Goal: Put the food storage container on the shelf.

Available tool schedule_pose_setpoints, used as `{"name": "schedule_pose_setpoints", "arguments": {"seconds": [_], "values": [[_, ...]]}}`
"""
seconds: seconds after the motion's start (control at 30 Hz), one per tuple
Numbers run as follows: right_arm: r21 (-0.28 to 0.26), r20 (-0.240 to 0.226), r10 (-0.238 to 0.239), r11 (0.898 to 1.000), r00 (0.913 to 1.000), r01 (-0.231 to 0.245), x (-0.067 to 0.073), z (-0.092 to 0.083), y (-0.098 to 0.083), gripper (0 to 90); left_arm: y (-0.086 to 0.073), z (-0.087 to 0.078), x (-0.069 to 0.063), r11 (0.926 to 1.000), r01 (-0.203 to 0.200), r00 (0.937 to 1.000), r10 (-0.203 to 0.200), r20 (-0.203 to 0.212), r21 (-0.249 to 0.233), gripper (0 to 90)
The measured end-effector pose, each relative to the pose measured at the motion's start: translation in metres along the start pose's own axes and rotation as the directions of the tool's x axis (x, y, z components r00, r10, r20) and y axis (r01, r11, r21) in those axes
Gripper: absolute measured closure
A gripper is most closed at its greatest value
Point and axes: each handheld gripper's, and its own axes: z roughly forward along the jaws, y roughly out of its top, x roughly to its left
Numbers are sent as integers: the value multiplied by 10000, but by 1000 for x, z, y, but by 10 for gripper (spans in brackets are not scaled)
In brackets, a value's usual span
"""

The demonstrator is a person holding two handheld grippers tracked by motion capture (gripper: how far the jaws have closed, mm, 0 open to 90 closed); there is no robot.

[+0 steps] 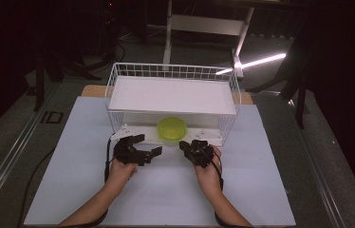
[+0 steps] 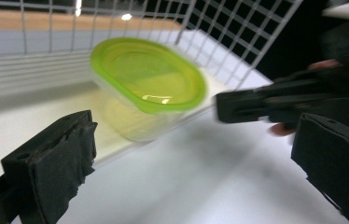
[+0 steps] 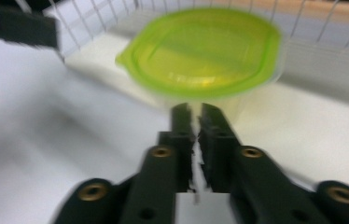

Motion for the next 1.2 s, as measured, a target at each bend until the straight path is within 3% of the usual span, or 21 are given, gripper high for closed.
{"name": "schedule_pose_setpoints", "arguments": {"seconds": [0.13, 0.3, 0.37, 0.73, 1.2], "values": [[405, 22, -41, 9992, 10000, 40, 5, 8, -3, 899, -8, -19, -9, 9988, -491, 9986, 490, -207, -67, 8], [463, 127, 39, 9989, 9999, -45, 6, 16, -1, 900, -18, -34, -16, 9964, -826, 9962, 820, -310, -168, 8], [515, 154, 54, 9987, 9999, -62, 7, 24, 0, 900, -26, -41, -20, 9926, -1194, 9916, 1180, -521, -242, 8], [547, 287, 231, 9982, 9993, -246, 6, 42, 9, 900, -39, -45, -19, 9962, -815, 9960, 803, -384, -321, 8], [670, 172, 484, 9965, 9987, -495, 8, 60, 23, 891, -43, -41, -18, 9938, -1085, 9936, 1077, -344, -233, 8]]}}
